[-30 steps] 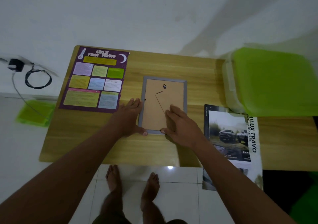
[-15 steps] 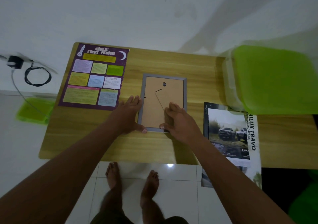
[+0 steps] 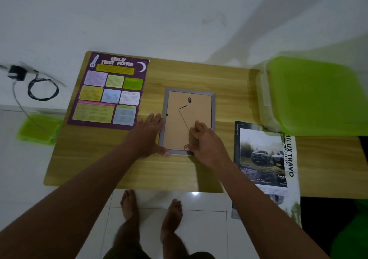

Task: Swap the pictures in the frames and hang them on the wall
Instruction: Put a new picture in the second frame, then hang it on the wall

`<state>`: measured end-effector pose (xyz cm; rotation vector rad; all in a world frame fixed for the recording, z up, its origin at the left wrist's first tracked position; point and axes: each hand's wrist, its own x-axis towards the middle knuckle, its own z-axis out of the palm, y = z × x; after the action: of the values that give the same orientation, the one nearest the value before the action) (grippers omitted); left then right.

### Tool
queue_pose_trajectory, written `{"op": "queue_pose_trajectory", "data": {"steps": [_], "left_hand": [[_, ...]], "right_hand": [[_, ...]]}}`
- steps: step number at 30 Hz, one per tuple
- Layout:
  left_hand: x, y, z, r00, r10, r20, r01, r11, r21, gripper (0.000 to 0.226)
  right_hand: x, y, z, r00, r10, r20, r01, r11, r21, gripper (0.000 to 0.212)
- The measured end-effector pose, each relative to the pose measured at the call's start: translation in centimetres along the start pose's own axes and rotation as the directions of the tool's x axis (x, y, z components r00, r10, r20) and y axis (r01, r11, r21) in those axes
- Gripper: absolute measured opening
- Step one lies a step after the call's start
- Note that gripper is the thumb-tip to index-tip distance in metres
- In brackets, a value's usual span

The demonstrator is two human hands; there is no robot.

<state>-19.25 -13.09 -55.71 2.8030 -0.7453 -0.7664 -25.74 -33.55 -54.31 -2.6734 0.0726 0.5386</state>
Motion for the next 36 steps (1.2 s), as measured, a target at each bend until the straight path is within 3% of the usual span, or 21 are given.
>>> {"op": "queue_pose_trajectory", "data": {"steps": [7, 10, 12, 14, 17, 21, 23, 26, 31, 36], "left_hand": [[-0.1, 0.2, 0.0, 1.000, -0.005, -0.021, 0.004, 1.000, -0.006, 0.120], [-0.3, 0.4, -0.2, 1.000, -0.006, -0.030, 0.005, 1.000, -0.025, 0.121], [-0.6, 0.7, -0.3, 0.998, -0.011, -0.063, 0.007, 0.998, -0.063, 0.119], [-0.9, 1.0, -0.2, 0.983, -0.017, -0.183, -0.006, 0.992, -0.124, 0.108], [-0.6, 1.8, 0.4, 0.920, -0.153, -0.362, 0.047, 0.957, -0.285, 0.084], [0.4, 3.1, 0.3, 0.901, -0.320, -0.294, 0.165, 0.878, -0.450, 0.055], [0.6, 3.6, 0.0, 0.897, -0.347, -0.274, 0.183, 0.856, -0.484, 0.045], [0.7, 3.6, -0.2, 0.902, -0.371, -0.219, 0.175, 0.781, -0.600, 0.042], [0.3, 3.2, -0.9, 0.923, -0.367, -0.118, 0.111, 0.548, -0.829, 0.057], [-1.0, 3.3, -2.3, 0.955, -0.286, -0.083, 0.025, 0.354, -0.935, 0.076]], "right_hand": [[0.0, 0.3, -0.2, 1.000, -0.019, -0.001, 0.019, 1.000, -0.001, 0.057], [-0.4, 0.9, -1.1, 0.999, -0.053, 0.013, 0.050, 0.984, 0.171, 0.054], [-0.8, 1.6, -1.6, 0.995, -0.048, -0.087, 0.066, 0.972, 0.226, 0.046], [-0.8, 2.3, -1.8, 0.983, 0.041, -0.177, -0.001, 0.975, 0.222, 0.049], [-0.5, 2.6, -2.0, 0.959, 0.232, -0.166, -0.196, 0.959, 0.207, 0.041], [0.4, 2.0, -1.7, 0.943, 0.321, -0.085, -0.295, 0.928, 0.227, 0.051], [0.9, 1.8, -1.5, 0.931, 0.359, -0.073, -0.325, 0.901, 0.287, 0.041], [1.4, 2.1, -1.2, 0.907, 0.413, -0.076, -0.358, 0.855, 0.376, 0.032], [1.1, 2.4, -1.4, 0.892, 0.449, -0.045, -0.333, 0.723, 0.605, 0.068], [0.0, 2.2, -3.1, 0.887, 0.461, -0.017, -0.267, 0.544, 0.795, 0.069]]}}
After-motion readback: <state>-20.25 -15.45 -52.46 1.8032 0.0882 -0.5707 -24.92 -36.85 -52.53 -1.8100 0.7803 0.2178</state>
